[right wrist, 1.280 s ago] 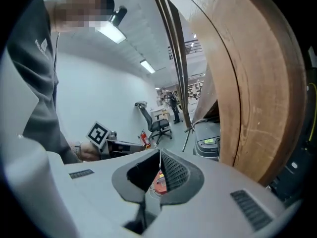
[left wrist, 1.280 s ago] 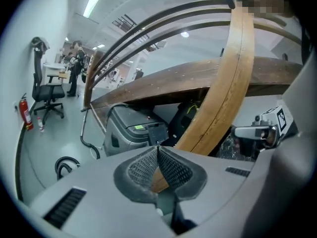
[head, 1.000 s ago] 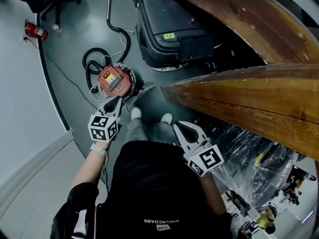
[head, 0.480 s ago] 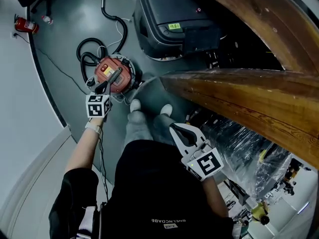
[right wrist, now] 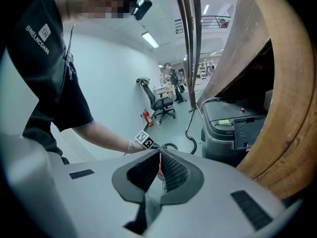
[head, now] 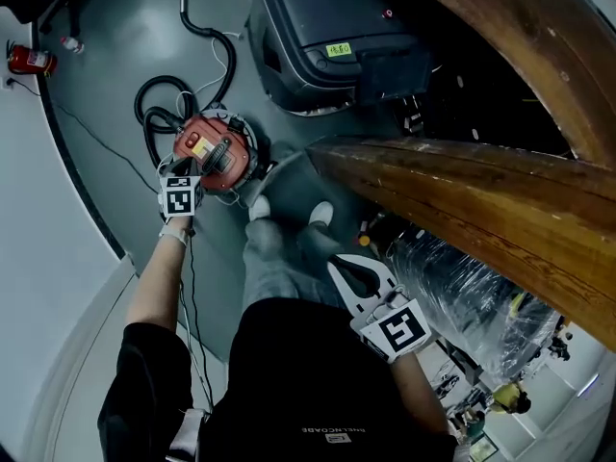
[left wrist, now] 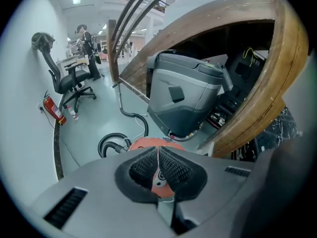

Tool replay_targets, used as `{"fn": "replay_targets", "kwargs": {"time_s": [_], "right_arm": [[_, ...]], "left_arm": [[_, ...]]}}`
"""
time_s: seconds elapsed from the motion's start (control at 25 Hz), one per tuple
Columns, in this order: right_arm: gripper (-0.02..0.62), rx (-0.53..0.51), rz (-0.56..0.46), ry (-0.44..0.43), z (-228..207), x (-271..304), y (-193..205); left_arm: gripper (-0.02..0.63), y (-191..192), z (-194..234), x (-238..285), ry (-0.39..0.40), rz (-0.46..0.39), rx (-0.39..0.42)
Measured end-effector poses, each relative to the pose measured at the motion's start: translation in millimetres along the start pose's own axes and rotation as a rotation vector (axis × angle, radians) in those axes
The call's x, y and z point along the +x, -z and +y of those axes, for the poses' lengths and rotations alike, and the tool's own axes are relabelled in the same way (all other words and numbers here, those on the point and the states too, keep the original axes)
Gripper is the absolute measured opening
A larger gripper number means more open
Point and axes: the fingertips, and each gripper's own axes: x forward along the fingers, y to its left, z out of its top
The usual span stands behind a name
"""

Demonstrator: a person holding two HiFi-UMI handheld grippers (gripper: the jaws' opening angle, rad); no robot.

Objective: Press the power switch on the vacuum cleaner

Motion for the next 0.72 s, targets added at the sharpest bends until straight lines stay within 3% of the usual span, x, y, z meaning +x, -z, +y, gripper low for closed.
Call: {"fn": "replay_targets", "kwargs": {"time_s": [0.2,0.44,0.72], "right_arm": [[0.028,0.001,0.109,-0.014,-13,42,15],[0.028,0.018,0.151,-0.04,-23,99,31],[0.028,0.067,0.189,-0.168,-14,155,55]], "left_arm": [[0.015,16,32,42,-0.04,0.04,-0.03],[0.015,30,48,87,-0.045,0.064,-0.012],[0.015,55,69,134,-0.062,0.108,0.021]]}}
